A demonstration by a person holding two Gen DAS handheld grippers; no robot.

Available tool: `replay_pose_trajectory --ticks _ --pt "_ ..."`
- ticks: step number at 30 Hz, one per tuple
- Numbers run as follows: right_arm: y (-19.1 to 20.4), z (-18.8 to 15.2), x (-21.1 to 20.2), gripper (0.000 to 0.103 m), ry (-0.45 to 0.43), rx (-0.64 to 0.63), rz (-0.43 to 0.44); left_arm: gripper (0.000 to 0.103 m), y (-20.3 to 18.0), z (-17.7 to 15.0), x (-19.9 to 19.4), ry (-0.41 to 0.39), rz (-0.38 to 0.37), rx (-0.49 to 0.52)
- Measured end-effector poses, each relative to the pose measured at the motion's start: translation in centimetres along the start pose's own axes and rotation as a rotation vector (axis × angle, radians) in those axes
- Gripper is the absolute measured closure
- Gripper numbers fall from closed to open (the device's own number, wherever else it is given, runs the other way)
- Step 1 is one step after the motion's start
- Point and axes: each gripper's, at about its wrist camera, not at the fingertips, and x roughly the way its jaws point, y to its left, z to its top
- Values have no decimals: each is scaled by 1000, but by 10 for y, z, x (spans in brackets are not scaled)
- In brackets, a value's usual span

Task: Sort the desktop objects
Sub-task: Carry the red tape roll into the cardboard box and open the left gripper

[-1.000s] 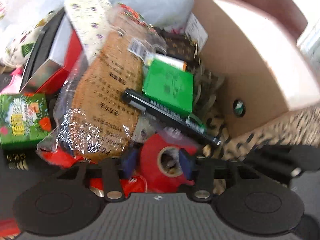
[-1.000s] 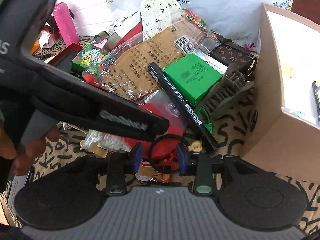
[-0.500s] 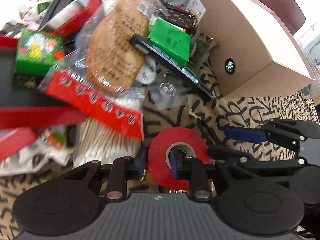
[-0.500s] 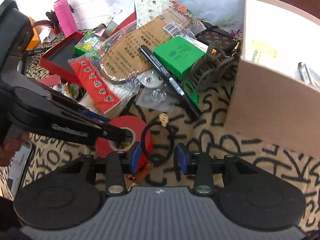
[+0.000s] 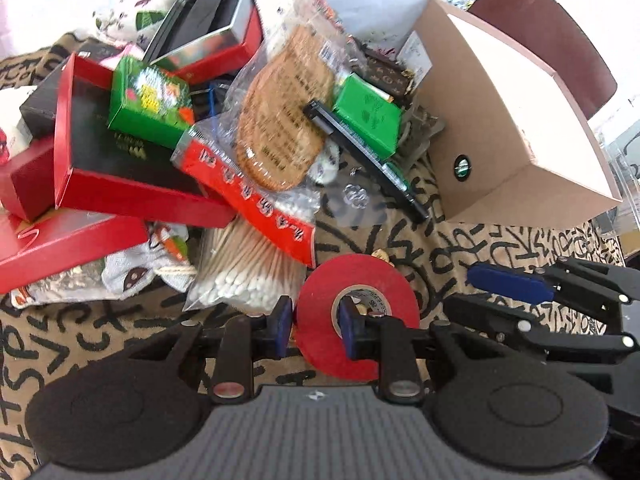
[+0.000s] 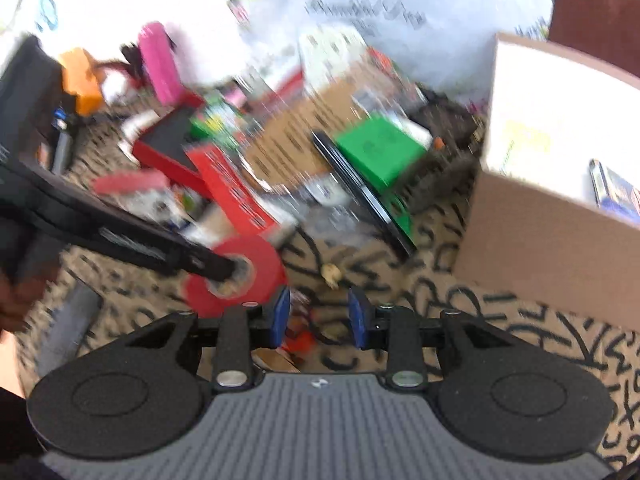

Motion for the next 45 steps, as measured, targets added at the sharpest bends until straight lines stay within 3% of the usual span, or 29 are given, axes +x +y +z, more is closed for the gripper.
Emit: replay_pose_trajectory --ticks 5,10,14,18,23,30,37,45 --pt "7 3 2 72 18 9 51 77 -17 -1 3 -12 7 74" --pt "6 -8 13 72 86 36 47 77 -30 -13 22 73 -5 109" --pt "8 -21 21 71 149 6 35 76 -25 -22 32 116 -13 43" --pt "7 -25 32 71 156 25 48 72 -13 -26 30 110 -41 -30" --pt "9 -23 40 75 178 31 39 76 -16 -26 27 104 -59 -44" --pt "16 -13 8 76 64 -64 -35 76 -47 -13 -8 -40 -80 56" --pt "-3 17 -51 76 -125 -67 -144 76 -94 34 -41 -196 -132 154" --pt "-63 50 -91 76 -253 9 -273 75 -162 98 -22 -243 -215 264"
